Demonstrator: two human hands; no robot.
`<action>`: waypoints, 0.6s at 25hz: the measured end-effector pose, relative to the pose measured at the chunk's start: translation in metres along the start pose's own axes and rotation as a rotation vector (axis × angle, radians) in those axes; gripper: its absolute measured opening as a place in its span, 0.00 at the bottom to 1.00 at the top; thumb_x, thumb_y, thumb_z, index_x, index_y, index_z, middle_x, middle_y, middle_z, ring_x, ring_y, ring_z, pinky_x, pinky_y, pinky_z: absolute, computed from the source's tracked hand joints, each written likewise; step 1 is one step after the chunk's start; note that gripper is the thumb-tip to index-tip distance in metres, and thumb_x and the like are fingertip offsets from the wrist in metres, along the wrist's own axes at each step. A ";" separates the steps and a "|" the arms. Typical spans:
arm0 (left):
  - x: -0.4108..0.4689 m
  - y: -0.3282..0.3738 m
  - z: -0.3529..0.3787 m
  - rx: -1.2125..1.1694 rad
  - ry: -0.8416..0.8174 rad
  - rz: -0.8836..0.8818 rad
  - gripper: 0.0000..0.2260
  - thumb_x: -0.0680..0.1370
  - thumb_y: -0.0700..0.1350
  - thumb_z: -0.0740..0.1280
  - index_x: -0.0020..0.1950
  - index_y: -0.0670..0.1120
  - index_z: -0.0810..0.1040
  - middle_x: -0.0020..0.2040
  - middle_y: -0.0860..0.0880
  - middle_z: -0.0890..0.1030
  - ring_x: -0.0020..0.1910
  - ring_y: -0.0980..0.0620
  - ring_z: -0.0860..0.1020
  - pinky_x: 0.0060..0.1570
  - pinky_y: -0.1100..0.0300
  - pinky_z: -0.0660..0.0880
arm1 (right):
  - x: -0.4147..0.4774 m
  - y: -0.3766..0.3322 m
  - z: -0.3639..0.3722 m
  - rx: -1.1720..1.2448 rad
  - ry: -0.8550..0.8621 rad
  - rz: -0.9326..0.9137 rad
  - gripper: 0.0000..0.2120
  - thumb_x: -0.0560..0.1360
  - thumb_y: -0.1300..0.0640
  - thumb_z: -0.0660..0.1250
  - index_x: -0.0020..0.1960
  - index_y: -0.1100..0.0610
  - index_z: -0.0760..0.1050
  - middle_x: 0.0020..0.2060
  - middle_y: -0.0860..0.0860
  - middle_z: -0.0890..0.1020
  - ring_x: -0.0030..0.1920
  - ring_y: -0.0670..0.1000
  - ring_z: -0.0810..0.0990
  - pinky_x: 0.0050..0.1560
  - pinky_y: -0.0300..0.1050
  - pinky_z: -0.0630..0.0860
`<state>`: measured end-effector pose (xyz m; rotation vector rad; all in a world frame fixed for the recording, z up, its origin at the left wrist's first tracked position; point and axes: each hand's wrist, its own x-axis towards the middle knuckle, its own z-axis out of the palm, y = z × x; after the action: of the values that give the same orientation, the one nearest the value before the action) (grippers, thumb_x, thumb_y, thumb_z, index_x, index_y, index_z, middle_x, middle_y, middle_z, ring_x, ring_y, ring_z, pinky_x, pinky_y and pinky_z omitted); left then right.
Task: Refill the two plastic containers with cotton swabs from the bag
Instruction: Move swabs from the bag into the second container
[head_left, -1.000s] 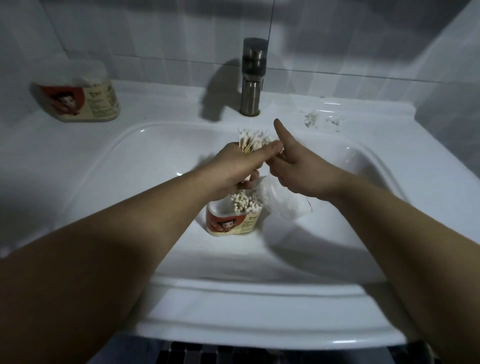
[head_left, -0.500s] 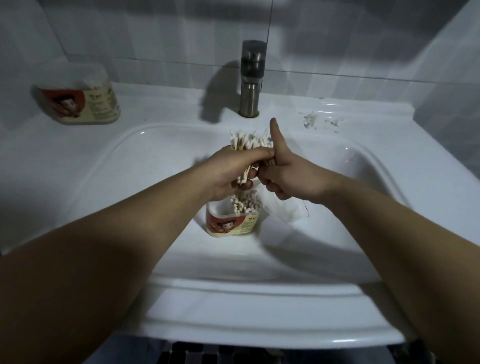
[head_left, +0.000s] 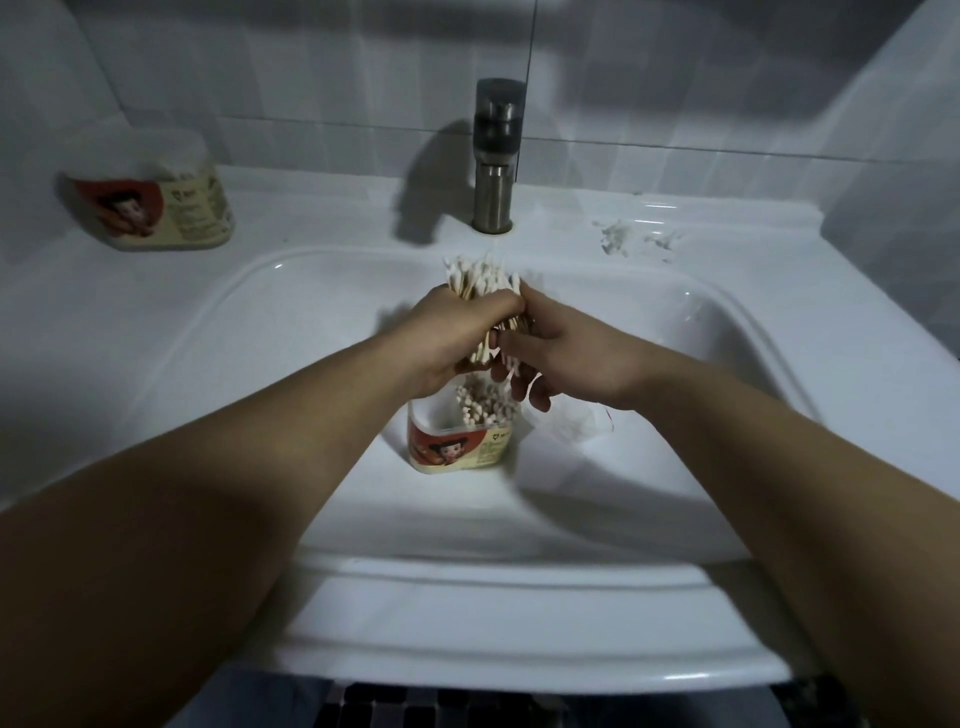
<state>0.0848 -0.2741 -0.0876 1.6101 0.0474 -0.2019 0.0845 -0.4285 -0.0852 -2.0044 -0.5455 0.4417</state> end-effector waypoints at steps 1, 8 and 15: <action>0.000 0.000 -0.001 0.006 0.006 -0.002 0.15 0.71 0.45 0.70 0.51 0.36 0.83 0.40 0.36 0.81 0.37 0.39 0.79 0.39 0.51 0.74 | -0.001 -0.001 0.000 -0.001 -0.005 -0.006 0.11 0.85 0.59 0.58 0.67 0.57 0.66 0.42 0.58 0.80 0.35 0.54 0.81 0.34 0.48 0.78; -0.003 0.005 -0.001 0.001 -0.069 0.007 0.04 0.78 0.37 0.67 0.49 0.41 0.81 0.38 0.40 0.81 0.38 0.40 0.79 0.39 0.53 0.76 | -0.004 -0.003 -0.004 -0.062 0.059 -0.019 0.25 0.80 0.54 0.70 0.73 0.51 0.64 0.43 0.57 0.83 0.36 0.55 0.83 0.38 0.51 0.83; -0.002 0.007 0.000 -0.113 -0.066 -0.064 0.07 0.80 0.41 0.69 0.57 0.44 0.83 0.42 0.47 0.84 0.47 0.49 0.84 0.45 0.53 0.78 | -0.001 0.003 -0.012 -0.451 0.133 -0.165 0.66 0.64 0.47 0.84 0.83 0.45 0.37 0.68 0.48 0.65 0.62 0.43 0.70 0.56 0.24 0.68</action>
<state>0.0836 -0.2741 -0.0808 1.4898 0.0587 -0.2965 0.0909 -0.4389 -0.0817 -2.3715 -0.7713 0.0846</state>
